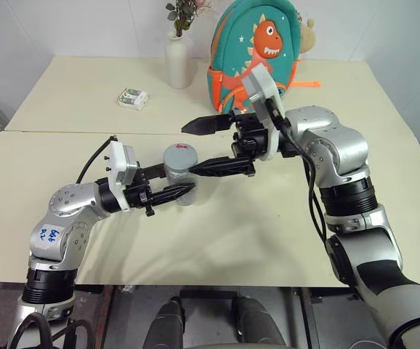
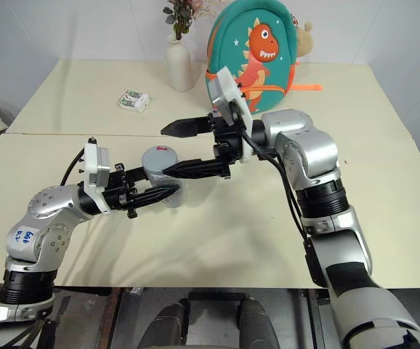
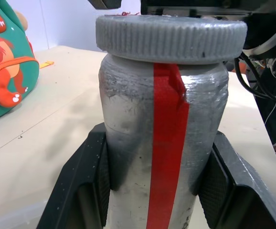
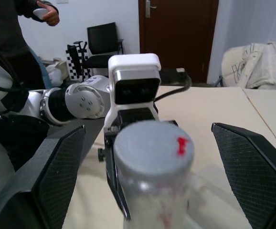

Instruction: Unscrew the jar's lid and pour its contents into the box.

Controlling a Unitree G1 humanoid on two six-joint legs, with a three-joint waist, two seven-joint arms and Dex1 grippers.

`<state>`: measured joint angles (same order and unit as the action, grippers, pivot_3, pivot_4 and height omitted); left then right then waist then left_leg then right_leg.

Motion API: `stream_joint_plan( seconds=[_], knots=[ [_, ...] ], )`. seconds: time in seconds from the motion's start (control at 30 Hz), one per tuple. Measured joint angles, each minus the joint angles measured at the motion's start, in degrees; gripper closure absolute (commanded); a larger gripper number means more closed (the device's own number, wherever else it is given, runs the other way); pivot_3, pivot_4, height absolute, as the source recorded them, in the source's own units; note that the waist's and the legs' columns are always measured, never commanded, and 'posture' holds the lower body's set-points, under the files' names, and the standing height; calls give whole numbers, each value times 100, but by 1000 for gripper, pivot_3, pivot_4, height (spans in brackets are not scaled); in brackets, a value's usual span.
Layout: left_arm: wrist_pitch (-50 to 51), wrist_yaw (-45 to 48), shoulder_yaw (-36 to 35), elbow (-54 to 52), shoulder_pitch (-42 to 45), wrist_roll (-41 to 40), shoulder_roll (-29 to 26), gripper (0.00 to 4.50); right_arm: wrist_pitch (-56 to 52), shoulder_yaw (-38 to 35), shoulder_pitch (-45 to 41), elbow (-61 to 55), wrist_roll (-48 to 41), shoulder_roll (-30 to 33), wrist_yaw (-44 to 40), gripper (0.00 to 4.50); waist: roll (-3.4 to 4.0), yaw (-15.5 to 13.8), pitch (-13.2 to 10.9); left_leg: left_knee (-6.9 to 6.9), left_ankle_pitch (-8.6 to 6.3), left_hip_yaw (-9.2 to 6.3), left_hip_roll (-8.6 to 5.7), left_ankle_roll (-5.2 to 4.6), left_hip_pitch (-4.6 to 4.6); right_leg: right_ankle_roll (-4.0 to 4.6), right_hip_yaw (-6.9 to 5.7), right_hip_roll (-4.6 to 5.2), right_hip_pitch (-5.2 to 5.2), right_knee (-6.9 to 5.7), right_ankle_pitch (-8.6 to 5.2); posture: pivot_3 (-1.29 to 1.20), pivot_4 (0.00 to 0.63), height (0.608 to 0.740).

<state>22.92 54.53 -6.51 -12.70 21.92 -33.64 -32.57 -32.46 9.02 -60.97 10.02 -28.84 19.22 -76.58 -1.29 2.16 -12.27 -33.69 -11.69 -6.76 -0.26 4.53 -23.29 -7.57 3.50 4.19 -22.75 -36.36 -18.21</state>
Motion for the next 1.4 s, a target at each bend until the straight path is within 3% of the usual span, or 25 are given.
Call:
stream_joint_plan(
  seconds=[0.43, 1.4],
  knots=[
    [1, -12, 11, 1, 1, 0, 30, 2506, 88, 193, -216, 242, 288, -393, 422, 49, 0, -10, 0, 0, 0, 0, 0, 0, 0, 0, 0, 0, -1, -3, 0, 0, 150, 740],
    [-28, -46, 39, 165, 33, 11, 24, 2506, 491, -74, -325, 1234, 355, 259, -275, 49, 0, 10, 0, 2, 0, 0, 0, 0, 1, 1, 0, -1, -1, -3, 0, 0, 150, 740]
  ],
)
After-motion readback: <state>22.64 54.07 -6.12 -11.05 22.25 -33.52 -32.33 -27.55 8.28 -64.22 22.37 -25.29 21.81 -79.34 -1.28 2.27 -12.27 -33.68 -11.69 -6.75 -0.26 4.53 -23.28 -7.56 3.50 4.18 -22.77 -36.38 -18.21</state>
